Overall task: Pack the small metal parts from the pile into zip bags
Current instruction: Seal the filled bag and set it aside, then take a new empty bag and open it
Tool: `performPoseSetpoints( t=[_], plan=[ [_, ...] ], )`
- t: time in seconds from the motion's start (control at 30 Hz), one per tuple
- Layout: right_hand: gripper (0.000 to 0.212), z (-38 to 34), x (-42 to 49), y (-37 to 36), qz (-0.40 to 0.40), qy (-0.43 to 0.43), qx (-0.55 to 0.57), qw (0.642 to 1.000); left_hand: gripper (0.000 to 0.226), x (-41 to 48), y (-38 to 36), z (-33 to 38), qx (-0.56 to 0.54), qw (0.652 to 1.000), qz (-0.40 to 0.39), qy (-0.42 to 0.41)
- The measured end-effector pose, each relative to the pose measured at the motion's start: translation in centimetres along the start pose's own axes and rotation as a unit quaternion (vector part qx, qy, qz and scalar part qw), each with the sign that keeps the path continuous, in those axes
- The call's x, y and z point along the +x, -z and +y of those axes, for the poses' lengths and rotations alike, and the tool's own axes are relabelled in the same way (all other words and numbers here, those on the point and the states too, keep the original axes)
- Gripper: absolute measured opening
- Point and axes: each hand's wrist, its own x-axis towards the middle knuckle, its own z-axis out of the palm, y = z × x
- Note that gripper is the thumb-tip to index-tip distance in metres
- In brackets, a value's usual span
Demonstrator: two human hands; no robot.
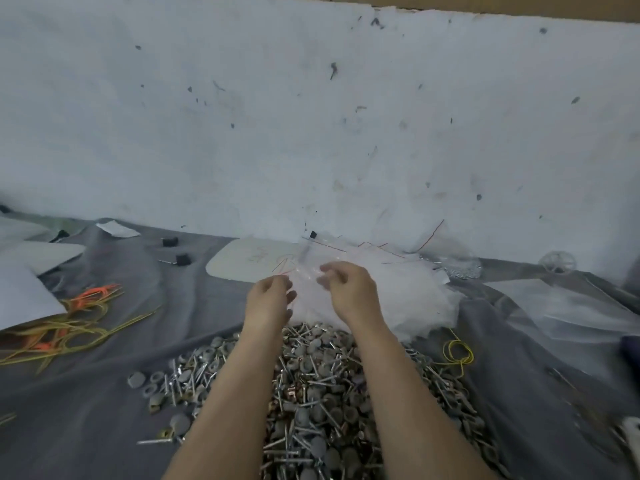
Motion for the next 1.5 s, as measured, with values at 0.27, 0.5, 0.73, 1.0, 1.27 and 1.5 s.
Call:
performPoseSetpoints(
  t=[0.27, 0.5, 0.73, 1.0, 1.27, 1.5],
  plan=[
    [0.026, -2.1, -14.3, 5.1, -0.019, 0.158, -0.081, 0.984, 0.048, -13.3, 1.8, 0.8, 0.067, 0.982, -0.171, -0.041],
    [0.057, 1.0, -26.0, 3.8, -0.086, 0.166, -0.102, 0.977, 0.030, -21.3, 7.4, -6.2, 0.032, 0.996, -0.070, -0.052],
    [0.029, 1.9, -28.9, 1.9, -0.008, 0.144, -0.042, 0.989, 0.026, -23.3, 9.3, -9.1, 0.138, 0.972, -0.022, -0.188],
    [0.033, 2.0, -29.2, 2.5, -0.012, 0.074, -0.008, 0.997, 0.012, -23.6, 9.2, -9.8, 0.131, 0.968, -0.069, -0.203],
    [0.032, 1.6, -29.4, 2.1, 0.040, 0.095, 0.012, 0.995, 0.014, -24.1, 9.4, -10.6, 0.307, 0.896, 0.042, -0.319],
    [0.010, 1.9, -28.7, 2.2, 0.014, 0.044, 0.104, 0.993, 0.031, -24.2, 8.9, -10.7, 0.318, 0.887, -0.011, -0.334]
  ],
)
